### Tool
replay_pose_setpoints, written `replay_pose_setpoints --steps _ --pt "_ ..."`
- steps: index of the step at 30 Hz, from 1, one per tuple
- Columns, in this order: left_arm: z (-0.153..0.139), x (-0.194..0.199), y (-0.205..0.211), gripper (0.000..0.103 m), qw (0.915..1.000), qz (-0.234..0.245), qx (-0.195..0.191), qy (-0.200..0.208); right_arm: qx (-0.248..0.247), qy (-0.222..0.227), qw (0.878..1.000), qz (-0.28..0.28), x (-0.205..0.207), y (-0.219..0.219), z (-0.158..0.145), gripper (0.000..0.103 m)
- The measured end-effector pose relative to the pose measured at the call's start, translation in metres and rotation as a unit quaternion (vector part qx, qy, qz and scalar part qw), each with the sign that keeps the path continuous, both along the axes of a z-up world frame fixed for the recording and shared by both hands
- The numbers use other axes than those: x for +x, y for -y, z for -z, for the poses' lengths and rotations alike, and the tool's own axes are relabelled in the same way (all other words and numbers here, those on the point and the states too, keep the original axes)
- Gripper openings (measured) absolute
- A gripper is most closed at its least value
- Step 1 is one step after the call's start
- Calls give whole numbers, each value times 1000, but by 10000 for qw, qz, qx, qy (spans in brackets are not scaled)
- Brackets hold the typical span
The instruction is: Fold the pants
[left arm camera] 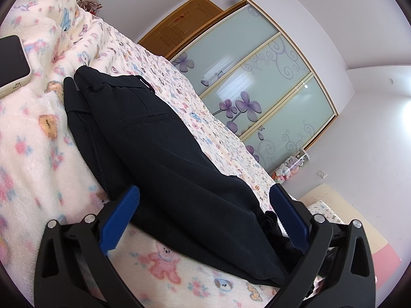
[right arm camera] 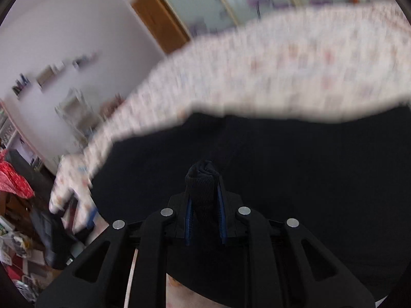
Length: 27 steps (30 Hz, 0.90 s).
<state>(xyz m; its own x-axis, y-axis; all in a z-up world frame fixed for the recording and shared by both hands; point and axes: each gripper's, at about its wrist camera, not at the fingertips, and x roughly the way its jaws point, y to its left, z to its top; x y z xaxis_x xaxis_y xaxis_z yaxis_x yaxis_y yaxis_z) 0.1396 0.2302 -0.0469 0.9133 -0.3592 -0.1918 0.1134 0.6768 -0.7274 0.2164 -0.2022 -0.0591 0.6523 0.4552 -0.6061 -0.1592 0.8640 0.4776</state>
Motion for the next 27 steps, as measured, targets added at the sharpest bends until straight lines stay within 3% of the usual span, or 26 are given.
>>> replay_pose_setpoints --steps 5,10,12,15,16,20,25,27 --pt "0 0 0 101 10000 -4 28 -25 278 436 9986 67 -4 5 -22 17" --pt "0 0 1 101 10000 -3 27 -25 -403 96 9988 -247 -1 -36 2 17" --pt "0 0 1 101 10000 -5 27 -28 -325 107 9992 -189 -6 -45 8 17" --pt "0 1 1 101 10000 -5 41 -36 408 325 9986 -110 -9 -40 -2 17" --pt "0 1 1 101 10000 -6 54 -47 414 387 9982 -192 -9 -46 -6 17" --pt "1 0 2 101 9999 0 72 -70 -996 -60 9931 -616 3 -88 14 20" --pt "-1 3 2 101 9999 25 92 -119 -442 -271 9929 -1074 -5 -93 18 78" --pt "-3 6 2 101 9996 37 122 -251 -505 -317 9911 -1187 -10 -95 17 78"
